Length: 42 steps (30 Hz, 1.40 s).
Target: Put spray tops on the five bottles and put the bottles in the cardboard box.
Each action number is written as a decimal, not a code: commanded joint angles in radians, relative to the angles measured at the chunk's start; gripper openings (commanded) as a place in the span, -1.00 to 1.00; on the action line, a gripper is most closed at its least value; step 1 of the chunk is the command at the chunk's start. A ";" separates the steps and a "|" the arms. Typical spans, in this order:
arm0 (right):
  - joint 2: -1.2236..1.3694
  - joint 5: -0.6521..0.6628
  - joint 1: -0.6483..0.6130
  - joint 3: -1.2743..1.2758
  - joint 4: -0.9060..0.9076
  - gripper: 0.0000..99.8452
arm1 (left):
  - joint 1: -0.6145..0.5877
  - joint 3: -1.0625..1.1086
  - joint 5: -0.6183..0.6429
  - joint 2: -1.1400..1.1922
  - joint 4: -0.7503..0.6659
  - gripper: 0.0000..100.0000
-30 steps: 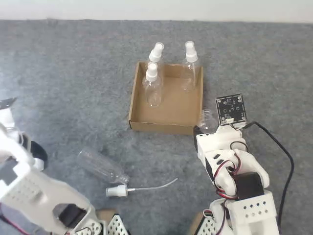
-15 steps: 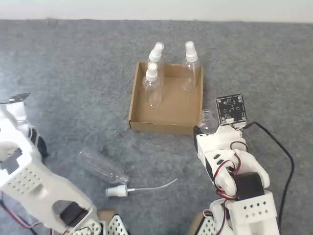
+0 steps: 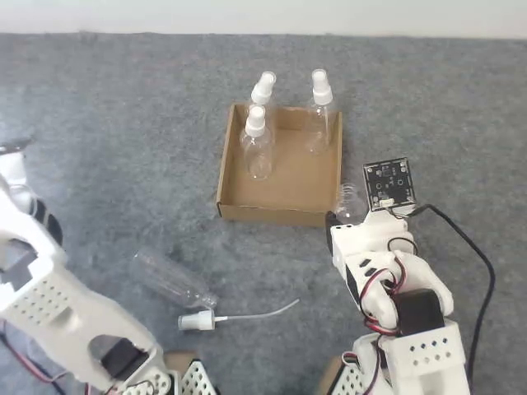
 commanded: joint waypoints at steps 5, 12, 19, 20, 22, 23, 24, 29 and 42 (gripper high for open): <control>-0.016 -0.003 0.016 -0.015 -0.025 -0.99 | 0.015 -0.058 0.006 -0.245 0.044 -0.97; -0.016 -0.003 0.015 -0.015 -0.022 -0.99 | 0.054 -0.070 0.006 -0.416 0.040 -0.97; -0.016 -0.003 0.015 -0.015 -0.019 -0.99 | 0.054 -0.107 0.011 -0.427 0.041 -0.97; -0.016 -0.003 0.015 -0.015 -0.019 -0.99 | 0.054 -0.124 0.025 -0.427 0.041 -0.97; -0.016 -0.003 0.015 -0.015 -0.019 -0.99 | 0.054 -0.159 0.081 -0.428 0.041 -0.97; -0.016 -0.003 0.015 -0.015 -0.019 -0.99 | 0.054 -0.176 0.110 -0.428 0.041 -0.97; -0.016 -0.003 0.016 -0.015 -0.019 -0.99 | 0.058 -0.194 0.133 -0.428 0.041 -0.97; -0.016 -0.003 0.016 -0.015 -0.019 -0.99 | 0.061 -0.275 0.198 -0.428 0.043 -0.97; -0.018 -0.002 0.016 -0.015 -0.019 -0.99 | 0.166 -0.147 0.269 -0.724 0.041 -0.97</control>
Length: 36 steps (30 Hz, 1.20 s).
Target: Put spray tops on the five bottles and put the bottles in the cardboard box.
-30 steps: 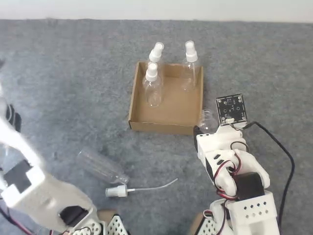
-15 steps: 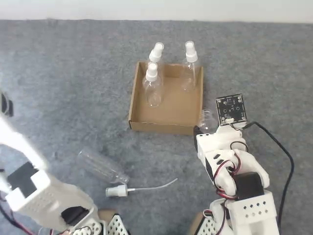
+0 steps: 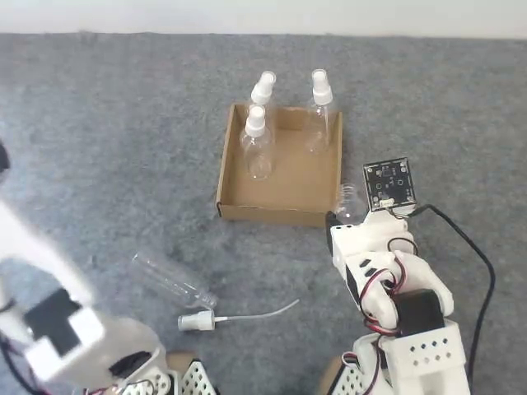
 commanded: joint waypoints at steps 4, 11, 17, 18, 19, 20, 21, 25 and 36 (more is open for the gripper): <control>-0.018 -0.002 0.016 -0.015 -0.019 -0.99 | 0.132 0.137 0.092 -0.307 0.029 -0.97; -0.018 -0.002 0.012 -0.015 -0.018 -0.99 | 0.206 0.163 0.224 -0.427 0.032 -0.97; -0.054 -0.002 0.010 -0.017 -0.010 -0.99 | 0.321 0.217 0.347 -0.512 0.031 -0.97; -0.079 -0.002 0.010 -0.017 0.007 -0.99 | 0.345 0.223 0.364 -0.529 0.031 -0.97; -0.110 -0.002 0.007 -0.017 0.025 -0.99 | 0.370 0.226 0.377 -0.548 0.031 -0.97; -0.142 -0.002 0.007 -0.017 0.041 -0.99 | 0.394 0.226 0.388 -0.568 0.029 -0.97; -0.179 -0.002 0.007 -0.015 0.054 -0.99 | 0.417 0.226 0.402 -0.585 0.026 -0.97; -0.317 -0.002 0.007 0.044 0.047 -0.99 | 0.500 0.228 0.474 -0.632 -0.011 -0.97; -0.506 -0.003 -0.111 0.209 -0.058 -0.99 | 0.732 0.226 0.595 -0.644 -0.137 -0.97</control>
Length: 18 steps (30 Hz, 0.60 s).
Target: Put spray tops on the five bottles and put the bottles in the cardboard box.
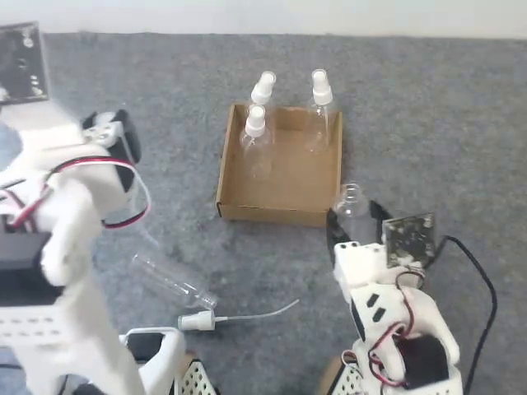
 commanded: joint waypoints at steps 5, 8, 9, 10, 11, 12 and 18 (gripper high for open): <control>0.007 -0.003 -0.114 0.034 -0.071 -0.99 | 0.178 -0.007 0.080 -0.028 -0.140 -0.97; 0.001 -0.003 -0.117 0.066 -0.114 -0.99 | 0.241 -0.007 0.101 -0.028 -0.181 -0.97; -0.004 -0.003 -0.117 0.083 -0.140 -0.99 | 0.261 -0.007 0.104 -0.028 -0.192 -0.97; -0.004 -0.003 -0.117 0.100 -0.170 -0.99 | 0.279 -0.007 0.110 -0.028 -0.203 -0.97; -0.004 -0.003 -0.117 0.118 -0.196 -0.99 | 0.296 -0.007 0.110 -0.028 -0.215 -0.97; -0.004 -0.003 -0.117 0.133 -0.219 -0.99 | 0.313 -0.007 0.110 -0.028 -0.224 -0.97; -0.004 -0.002 -0.170 0.186 -0.297 -0.99 | 0.371 -0.007 0.110 -0.026 -0.295 -0.97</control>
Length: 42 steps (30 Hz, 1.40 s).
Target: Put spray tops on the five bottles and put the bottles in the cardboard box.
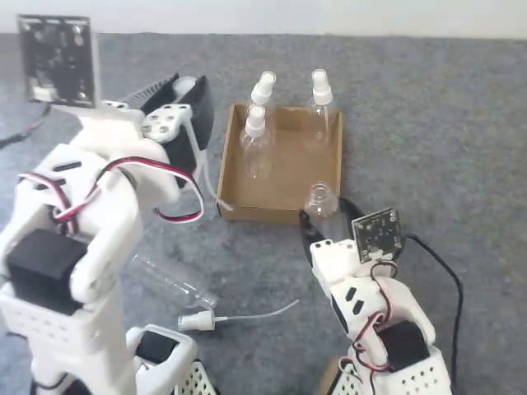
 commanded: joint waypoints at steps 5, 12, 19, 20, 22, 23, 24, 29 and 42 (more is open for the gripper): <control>-0.022 0.002 -0.090 -0.002 -0.048 -0.99 | 0.061 -0.007 0.009 -0.020 -0.104 -0.97; -0.022 0.104 -0.148 0.000 -0.047 -0.99 | 0.120 0.048 0.009 -0.026 -0.129 -0.97; -0.022 0.149 -0.173 0.000 -0.045 -0.99 | 0.130 0.128 0.012 -0.028 -0.212 -0.97; -0.022 0.150 -0.173 0.000 -0.045 -0.99 | 0.147 0.130 0.012 -0.028 -0.213 -0.97; -0.022 0.150 -0.173 0.000 -0.045 -0.99 | 0.170 0.131 0.012 -0.025 -0.218 -0.97; -0.022 0.150 -0.173 0.000 -0.045 -0.99 | 0.181 0.131 0.012 -0.021 -0.218 -0.97; -0.022 0.150 -0.173 0.000 -0.045 -0.99 | 0.189 0.133 0.011 -0.021 -0.218 -0.97; -0.022 0.150 -0.174 -0.002 -0.045 -0.99 | 0.195 0.197 0.011 -0.028 -0.269 -0.97; -0.022 0.152 -0.213 0.000 -0.042 -0.99 | 0.216 0.277 0.012 -0.029 -0.338 -0.97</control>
